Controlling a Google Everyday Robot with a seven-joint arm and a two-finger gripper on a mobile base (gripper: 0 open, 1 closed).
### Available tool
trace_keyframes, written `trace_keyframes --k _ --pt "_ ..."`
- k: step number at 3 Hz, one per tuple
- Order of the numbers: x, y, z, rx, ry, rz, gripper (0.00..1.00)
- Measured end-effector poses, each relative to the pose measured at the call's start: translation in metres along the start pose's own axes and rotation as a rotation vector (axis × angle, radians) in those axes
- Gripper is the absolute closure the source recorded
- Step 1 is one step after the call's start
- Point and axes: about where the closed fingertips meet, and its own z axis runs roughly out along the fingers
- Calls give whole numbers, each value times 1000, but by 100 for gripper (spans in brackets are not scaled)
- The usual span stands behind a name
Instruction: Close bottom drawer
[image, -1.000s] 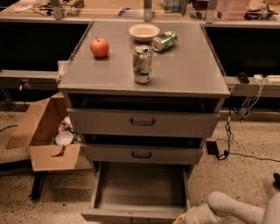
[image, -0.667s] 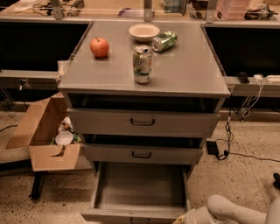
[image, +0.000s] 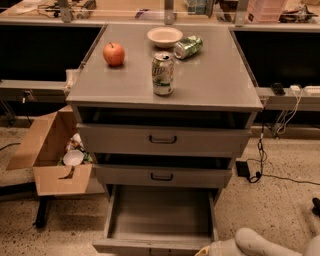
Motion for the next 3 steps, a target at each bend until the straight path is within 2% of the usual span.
trace_keyframes --k 1,3 --pt "4 -5 5 26 -6 -30 100" --pt "5 -9 8 62 -16 -39 100"
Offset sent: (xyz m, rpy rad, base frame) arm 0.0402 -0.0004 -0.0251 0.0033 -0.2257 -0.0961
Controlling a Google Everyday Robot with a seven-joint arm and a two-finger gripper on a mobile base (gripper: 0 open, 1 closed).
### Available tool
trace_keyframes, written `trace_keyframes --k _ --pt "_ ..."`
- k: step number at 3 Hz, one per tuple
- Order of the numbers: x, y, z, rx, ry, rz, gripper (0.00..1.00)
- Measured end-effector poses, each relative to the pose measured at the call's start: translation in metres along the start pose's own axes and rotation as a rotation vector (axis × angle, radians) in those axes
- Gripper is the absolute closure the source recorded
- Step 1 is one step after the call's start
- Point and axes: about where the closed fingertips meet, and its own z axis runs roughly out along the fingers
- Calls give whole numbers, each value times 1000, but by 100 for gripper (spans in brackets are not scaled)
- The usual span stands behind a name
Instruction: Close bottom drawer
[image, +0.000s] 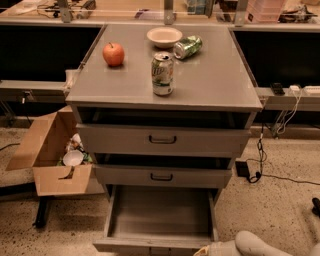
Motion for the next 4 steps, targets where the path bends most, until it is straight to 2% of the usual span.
trace_keyframes --k 4 --pt "-5 -14 4 82 -37 -5 100"
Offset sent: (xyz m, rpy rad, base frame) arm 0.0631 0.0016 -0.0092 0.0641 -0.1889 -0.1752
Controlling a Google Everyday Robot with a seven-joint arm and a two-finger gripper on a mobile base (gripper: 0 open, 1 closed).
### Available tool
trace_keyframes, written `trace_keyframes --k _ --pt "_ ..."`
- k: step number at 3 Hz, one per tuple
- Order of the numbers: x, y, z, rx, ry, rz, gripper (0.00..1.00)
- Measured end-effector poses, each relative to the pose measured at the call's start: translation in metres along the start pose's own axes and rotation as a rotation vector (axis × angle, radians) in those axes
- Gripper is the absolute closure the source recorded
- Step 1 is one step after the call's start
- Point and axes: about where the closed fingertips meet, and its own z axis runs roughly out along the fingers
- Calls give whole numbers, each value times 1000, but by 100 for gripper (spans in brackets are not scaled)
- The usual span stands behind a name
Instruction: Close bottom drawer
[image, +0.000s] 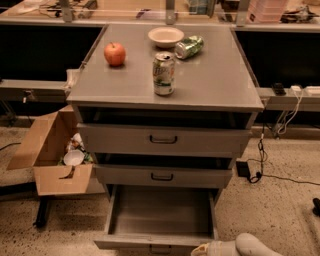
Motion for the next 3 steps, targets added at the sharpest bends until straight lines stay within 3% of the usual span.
trace_keyframes --k 3 --pt "-11 -14 2 59 -33 -12 100"
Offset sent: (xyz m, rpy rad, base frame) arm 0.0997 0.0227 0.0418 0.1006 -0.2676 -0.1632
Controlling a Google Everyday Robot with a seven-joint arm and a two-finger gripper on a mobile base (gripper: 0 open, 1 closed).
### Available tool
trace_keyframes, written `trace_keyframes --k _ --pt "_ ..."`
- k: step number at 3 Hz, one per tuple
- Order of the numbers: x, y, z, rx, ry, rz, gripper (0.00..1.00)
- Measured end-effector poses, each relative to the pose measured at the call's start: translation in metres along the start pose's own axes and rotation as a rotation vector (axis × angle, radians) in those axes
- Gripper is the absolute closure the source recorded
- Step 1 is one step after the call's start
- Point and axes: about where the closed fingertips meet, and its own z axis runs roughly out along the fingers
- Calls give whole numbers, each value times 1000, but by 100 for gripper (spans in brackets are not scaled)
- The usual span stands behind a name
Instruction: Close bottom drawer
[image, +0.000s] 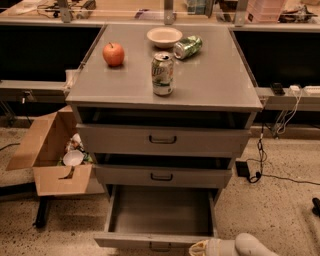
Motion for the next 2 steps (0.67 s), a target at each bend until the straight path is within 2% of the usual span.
trace_keyframes --k 1,2 --pt "-3 -4 2 9 -7 -3 100" --pt "-3 -4 2 9 -8 -3 82"
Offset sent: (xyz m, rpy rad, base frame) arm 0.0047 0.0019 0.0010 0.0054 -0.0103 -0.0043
